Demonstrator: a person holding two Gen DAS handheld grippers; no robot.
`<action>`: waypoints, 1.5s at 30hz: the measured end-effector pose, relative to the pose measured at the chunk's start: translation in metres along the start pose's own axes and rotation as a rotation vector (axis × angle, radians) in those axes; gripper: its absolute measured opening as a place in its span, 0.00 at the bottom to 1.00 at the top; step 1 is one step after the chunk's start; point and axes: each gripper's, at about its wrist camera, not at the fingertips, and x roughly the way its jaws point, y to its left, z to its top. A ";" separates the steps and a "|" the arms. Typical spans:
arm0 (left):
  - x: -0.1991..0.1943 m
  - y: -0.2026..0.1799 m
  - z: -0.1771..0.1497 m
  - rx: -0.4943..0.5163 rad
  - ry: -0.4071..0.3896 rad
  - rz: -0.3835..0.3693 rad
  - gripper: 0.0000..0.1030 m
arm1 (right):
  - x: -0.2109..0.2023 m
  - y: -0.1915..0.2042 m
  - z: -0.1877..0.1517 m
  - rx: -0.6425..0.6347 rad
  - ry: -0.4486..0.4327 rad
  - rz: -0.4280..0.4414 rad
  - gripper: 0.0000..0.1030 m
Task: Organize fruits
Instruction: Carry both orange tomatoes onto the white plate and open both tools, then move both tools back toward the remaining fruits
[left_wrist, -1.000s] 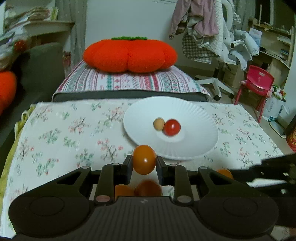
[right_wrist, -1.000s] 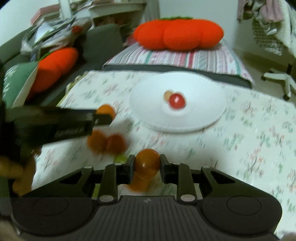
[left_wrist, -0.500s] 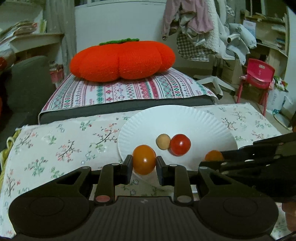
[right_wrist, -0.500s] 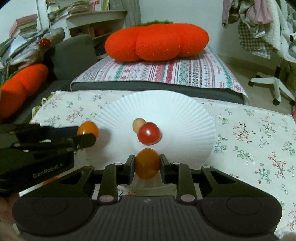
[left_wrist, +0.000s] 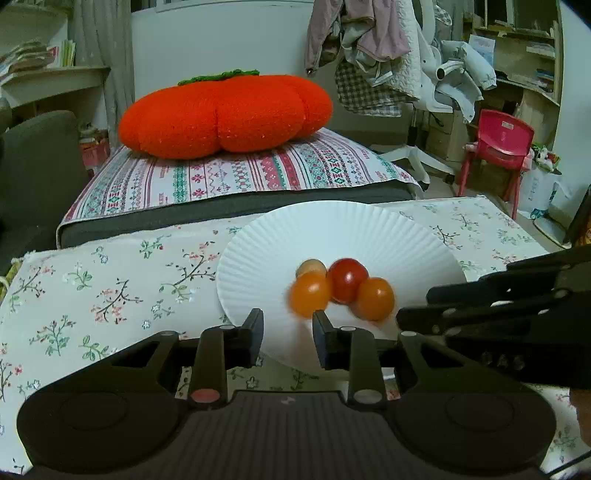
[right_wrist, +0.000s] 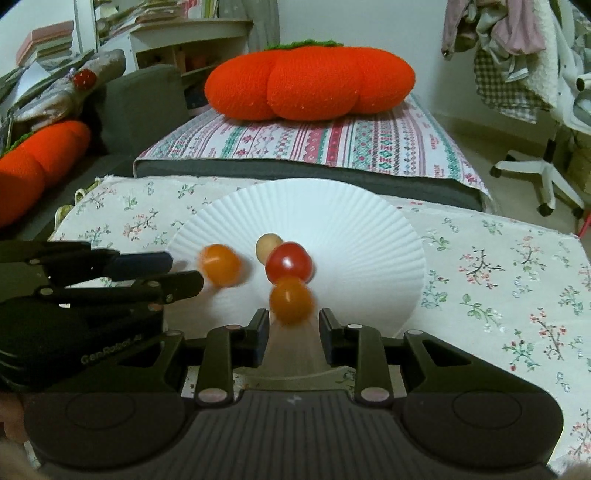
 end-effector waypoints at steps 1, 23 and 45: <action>-0.001 0.002 0.000 -0.010 0.001 0.003 0.14 | -0.002 -0.001 0.001 0.003 -0.004 -0.001 0.27; -0.064 0.018 -0.024 -0.123 0.042 0.055 0.28 | -0.065 0.000 -0.024 0.107 -0.032 0.061 0.67; -0.095 -0.009 -0.077 -0.138 0.139 -0.030 0.29 | -0.090 0.011 -0.057 0.149 0.020 0.063 0.84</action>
